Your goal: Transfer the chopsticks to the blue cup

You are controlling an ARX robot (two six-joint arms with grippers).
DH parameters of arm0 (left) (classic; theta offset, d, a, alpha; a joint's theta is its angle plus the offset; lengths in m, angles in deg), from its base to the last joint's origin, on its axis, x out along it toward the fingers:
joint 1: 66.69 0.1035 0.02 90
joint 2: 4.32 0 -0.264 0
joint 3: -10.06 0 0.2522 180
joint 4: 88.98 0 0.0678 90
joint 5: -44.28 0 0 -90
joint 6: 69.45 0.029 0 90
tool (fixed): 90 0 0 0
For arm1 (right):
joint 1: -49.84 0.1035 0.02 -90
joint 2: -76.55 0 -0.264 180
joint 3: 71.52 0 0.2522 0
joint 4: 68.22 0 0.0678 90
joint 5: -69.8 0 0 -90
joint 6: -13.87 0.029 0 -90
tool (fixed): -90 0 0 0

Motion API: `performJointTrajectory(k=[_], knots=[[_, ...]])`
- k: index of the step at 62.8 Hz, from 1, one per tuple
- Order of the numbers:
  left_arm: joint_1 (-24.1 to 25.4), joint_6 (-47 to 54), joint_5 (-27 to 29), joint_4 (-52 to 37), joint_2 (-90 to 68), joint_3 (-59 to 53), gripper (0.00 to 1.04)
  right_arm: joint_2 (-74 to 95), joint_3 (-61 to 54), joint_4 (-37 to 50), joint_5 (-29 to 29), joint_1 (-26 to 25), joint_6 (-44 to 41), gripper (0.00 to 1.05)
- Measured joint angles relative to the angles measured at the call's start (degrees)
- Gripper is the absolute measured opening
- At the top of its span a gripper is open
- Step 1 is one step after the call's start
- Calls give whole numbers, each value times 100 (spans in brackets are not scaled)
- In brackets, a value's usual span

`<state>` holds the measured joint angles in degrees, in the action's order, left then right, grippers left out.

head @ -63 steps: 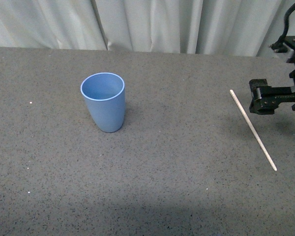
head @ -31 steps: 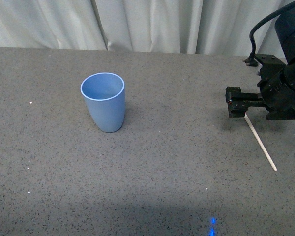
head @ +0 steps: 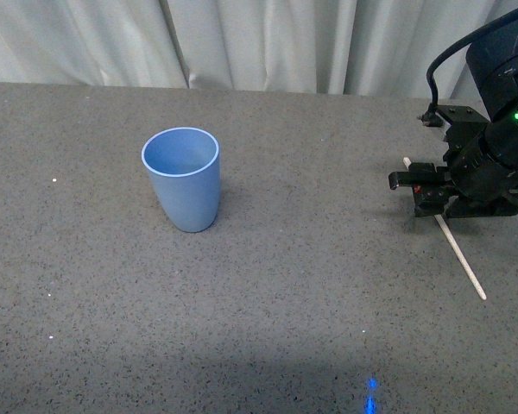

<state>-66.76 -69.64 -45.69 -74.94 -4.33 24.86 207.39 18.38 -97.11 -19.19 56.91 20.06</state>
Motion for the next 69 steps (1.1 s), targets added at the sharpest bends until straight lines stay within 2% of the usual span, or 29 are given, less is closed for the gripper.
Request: performJointTrajectory(k=[3,9,18,24,27,33,39,47,52,57,69], knots=[[0,0,-2,-2,0,0,98,0,0,2,15,-2,-4,0],[0,0,0,0,0,0,98,-20,-48,98,79,-7,11,1],[0,0,0,0,0,0,98,-297,-511,879,-114,31,70,1],[2,0,0,0,0,0,98,-769,-1016,1823,-306,149,-70,1],[0,0,-2,0,0,0,98,-1075,-1281,2452,-579,234,-92,1],[0,0,-2,0,0,0,98,-1727,-1777,4017,-1191,522,-103,1],[0,0,0,0,0,0,98,-2052,-2026,5381,-1547,852,-175,1],[0,0,0,0,0,0,98,-1982,-2096,6555,-1867,1311,-291,1],[0,0,0,-2,0,0,98,-1775,-2070,7042,-2090,1606,-302,1],[0,0,0,0,0,0,98,-1506,-1856,7169,-2317,1882,-319,1],[0,0,0,0,0,0,98,-929,-1349,7412,-2411,2332,-205,1]])
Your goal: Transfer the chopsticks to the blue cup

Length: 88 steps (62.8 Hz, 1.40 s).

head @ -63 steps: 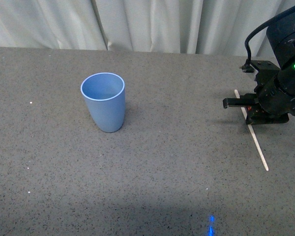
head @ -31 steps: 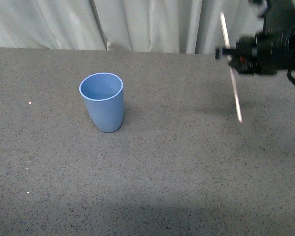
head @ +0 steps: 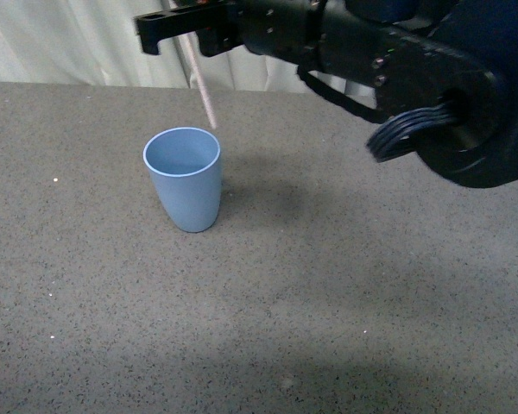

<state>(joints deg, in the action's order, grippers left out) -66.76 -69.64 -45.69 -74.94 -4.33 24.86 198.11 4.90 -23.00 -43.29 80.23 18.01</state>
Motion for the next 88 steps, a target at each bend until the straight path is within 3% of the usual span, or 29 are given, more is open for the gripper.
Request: performJointTrajectory(k=[64,82,88], knots=[[0,0,0,0,0,0,98,1067,426,280,352,339,-254,1],[0,0,0,-2,0,0,98,970,175,417,647,313,-203,51],[0,0,0,-2,0,0,98,730,-122,708,1187,313,-125,68]])
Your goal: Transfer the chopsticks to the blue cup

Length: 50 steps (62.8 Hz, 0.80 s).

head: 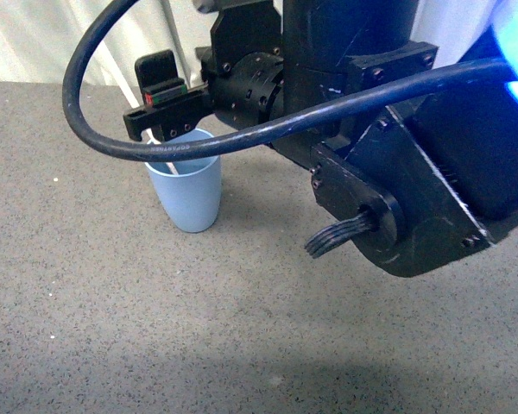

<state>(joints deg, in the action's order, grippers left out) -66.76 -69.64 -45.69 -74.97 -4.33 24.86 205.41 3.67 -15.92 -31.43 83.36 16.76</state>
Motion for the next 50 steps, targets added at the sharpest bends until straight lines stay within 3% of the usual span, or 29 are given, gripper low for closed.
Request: performJointTrajectory(k=[11,13,16,20,26,45,50], knots=[[0,0,0,2,0,0,98,-625,-632,122,710,-83,179,97],[0,0,0,2,0,0,98,-713,-739,144,1305,-57,109,93],[0,2,-13,0,2,0,98,-1005,-1246,374,2999,-87,-94,81],[0,0,2,2,-2,0,98,-1410,-1849,575,3766,-245,-168,70],[0,0,4,2,0,0,98,-2107,-2702,785,3764,-625,-229,54],[0,0,0,2,0,0,98,-3829,-4562,769,2863,-1565,-273,1],[0,0,2,2,0,0,98,-4258,-4854,647,2662,-1738,-293,1]])
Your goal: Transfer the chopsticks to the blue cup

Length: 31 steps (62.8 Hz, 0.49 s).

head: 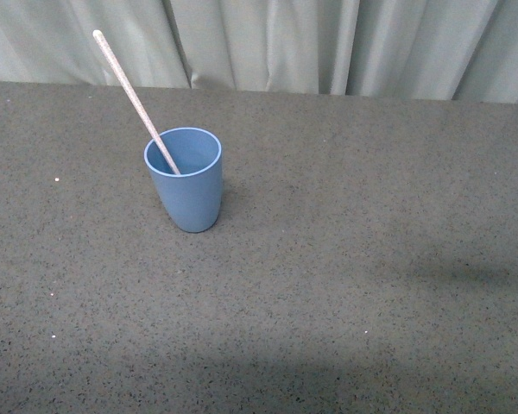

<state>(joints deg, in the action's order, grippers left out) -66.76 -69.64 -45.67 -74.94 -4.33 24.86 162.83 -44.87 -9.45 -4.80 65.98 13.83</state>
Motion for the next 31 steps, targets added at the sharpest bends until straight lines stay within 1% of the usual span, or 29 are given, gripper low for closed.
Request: performJointTrajectory(k=[6,12,21,25,31], knots=[[0,0,-2,0,0,0,98,-452,-278,-201,-197,-205,0,1],[0,0,-4,0,0,0,98,-1239,-448,-938,-376,-442,2,1],[0,0,-2,0,0,0,98,-2133,-710,-1419,-640,-680,2,1],[0,0,-2,0,0,0,98,-2612,-872,-1764,-798,-822,2,1],[0,0,-2,0,0,0,98,-3099,-997,-2118,-905,-951,2,1]])
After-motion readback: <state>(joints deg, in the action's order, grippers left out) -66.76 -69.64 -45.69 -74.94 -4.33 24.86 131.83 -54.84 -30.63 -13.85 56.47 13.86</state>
